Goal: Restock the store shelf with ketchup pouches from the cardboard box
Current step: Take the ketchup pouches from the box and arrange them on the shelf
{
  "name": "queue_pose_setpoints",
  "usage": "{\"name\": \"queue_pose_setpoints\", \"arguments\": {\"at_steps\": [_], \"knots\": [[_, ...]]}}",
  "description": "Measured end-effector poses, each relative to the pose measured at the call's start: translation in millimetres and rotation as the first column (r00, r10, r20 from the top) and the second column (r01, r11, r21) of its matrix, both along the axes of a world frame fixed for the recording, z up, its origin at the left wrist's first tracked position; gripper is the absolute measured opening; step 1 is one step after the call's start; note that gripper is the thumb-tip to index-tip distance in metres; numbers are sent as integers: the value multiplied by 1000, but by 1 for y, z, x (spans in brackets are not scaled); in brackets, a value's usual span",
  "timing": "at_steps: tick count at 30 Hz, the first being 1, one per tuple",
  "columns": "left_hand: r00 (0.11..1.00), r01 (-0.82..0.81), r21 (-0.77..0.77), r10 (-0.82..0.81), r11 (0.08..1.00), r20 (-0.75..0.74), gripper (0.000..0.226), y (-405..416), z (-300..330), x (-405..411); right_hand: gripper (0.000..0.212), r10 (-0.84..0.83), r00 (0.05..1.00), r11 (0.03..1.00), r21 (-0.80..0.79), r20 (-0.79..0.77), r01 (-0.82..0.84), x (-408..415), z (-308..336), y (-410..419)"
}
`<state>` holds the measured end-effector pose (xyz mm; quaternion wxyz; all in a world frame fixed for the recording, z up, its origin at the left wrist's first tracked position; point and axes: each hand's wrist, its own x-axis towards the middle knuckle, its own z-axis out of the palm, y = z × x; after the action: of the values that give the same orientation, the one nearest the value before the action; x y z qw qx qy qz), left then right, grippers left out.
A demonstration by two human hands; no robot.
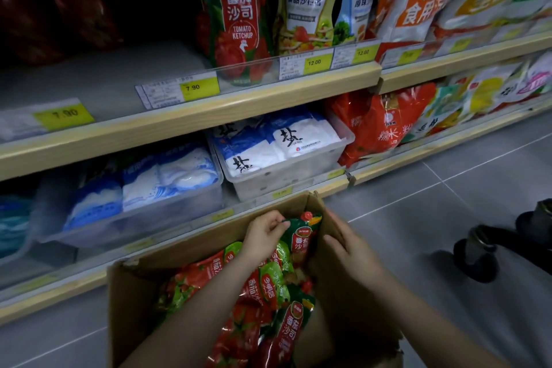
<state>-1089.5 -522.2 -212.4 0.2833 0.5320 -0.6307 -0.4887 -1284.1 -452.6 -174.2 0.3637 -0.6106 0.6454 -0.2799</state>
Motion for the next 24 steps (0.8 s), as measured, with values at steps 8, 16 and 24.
{"name": "queue_pose_setpoints", "arguments": {"at_steps": [8,16,24], "knots": [[991,-3,-46,-3,999,-136,21,-4,87,29,55,89,981,996,-45,172,-82,16,62,-30],[984,-103,-126,82,987,-158,16,6,154,54,10,161,938,986,-91,308,-139,51,135,-68],[999,22,10,-23,1000,32,58,19,144,91,15,225,911,974,-107,345,-200,87,176,-76]]}}
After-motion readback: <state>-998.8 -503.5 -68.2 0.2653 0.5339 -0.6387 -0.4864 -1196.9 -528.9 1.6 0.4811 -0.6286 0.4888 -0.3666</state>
